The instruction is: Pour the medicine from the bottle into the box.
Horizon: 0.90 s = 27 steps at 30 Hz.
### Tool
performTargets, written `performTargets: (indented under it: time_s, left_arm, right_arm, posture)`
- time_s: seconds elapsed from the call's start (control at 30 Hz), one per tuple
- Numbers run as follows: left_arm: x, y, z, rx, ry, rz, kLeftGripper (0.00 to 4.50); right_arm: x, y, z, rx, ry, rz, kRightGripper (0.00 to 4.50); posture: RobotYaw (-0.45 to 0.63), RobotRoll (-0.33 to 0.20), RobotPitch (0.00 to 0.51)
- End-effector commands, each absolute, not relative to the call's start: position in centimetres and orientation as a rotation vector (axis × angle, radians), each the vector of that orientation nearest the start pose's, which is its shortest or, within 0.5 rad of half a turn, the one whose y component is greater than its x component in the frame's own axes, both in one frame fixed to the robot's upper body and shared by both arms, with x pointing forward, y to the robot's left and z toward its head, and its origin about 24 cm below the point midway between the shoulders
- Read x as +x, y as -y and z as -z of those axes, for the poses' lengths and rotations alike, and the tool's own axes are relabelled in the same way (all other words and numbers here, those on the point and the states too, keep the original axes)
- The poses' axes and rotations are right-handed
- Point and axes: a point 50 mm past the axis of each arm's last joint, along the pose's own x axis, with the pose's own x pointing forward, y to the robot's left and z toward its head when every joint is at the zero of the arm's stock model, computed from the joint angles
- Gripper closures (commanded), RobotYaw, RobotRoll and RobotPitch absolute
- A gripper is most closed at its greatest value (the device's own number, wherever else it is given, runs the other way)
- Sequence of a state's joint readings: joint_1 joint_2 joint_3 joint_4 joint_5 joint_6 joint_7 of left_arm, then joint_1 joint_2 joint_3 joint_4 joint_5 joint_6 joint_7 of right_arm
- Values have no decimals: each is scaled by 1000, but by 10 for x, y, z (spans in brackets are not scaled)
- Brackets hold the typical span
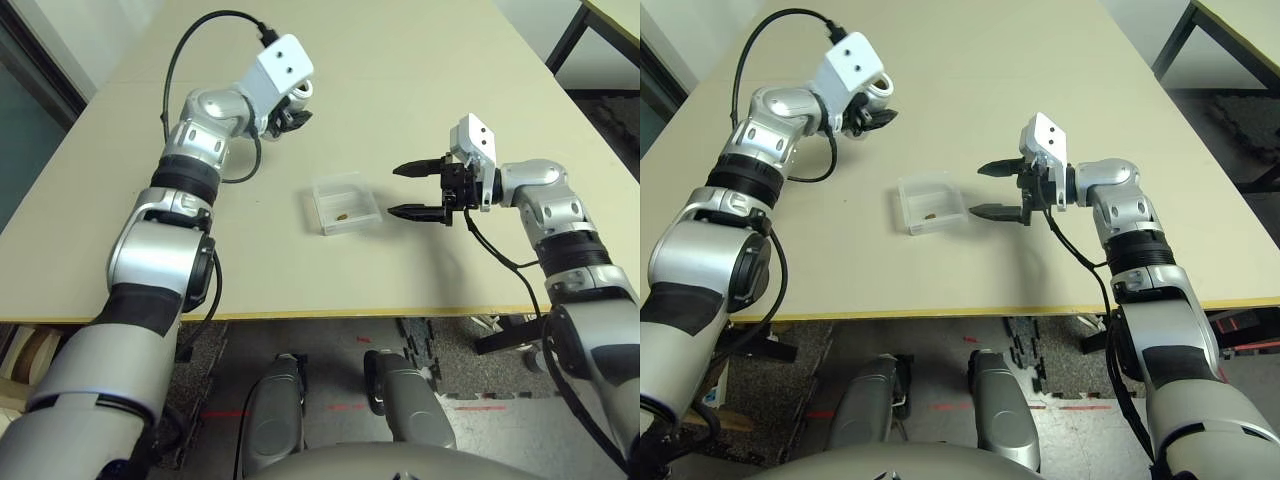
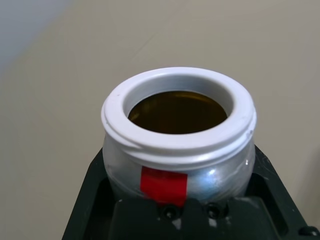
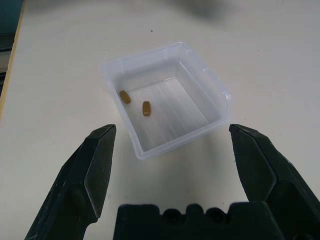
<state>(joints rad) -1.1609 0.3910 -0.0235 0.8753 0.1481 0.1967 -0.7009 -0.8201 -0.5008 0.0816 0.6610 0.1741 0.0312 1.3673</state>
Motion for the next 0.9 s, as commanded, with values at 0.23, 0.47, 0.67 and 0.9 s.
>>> performTargets:
  time_s: [0.23,0.47,0.67,0.9]
  left_arm:
    - [396,-190,-189,330,-106,455,1786]
    - [389,-204,-156,289,-139,404,1786]
    - [393,-206,-149,249,-106,375,1786]
    - [393,-204,-127,194,-92,378,1786]
  right_arm:
    - [351,178,-155,-391,-116,-1312,0]
    - [351,177,-157,-402,-116,-1322,0]
    - [351,178,-161,-411,-113,-1322,0]
    - [351,177,-162,-420,-109,-1320,0]
  posture:
    - [-29,0,132]
    - [-37,0,129]
    - [-42,0,123]
    - [-48,0,125]
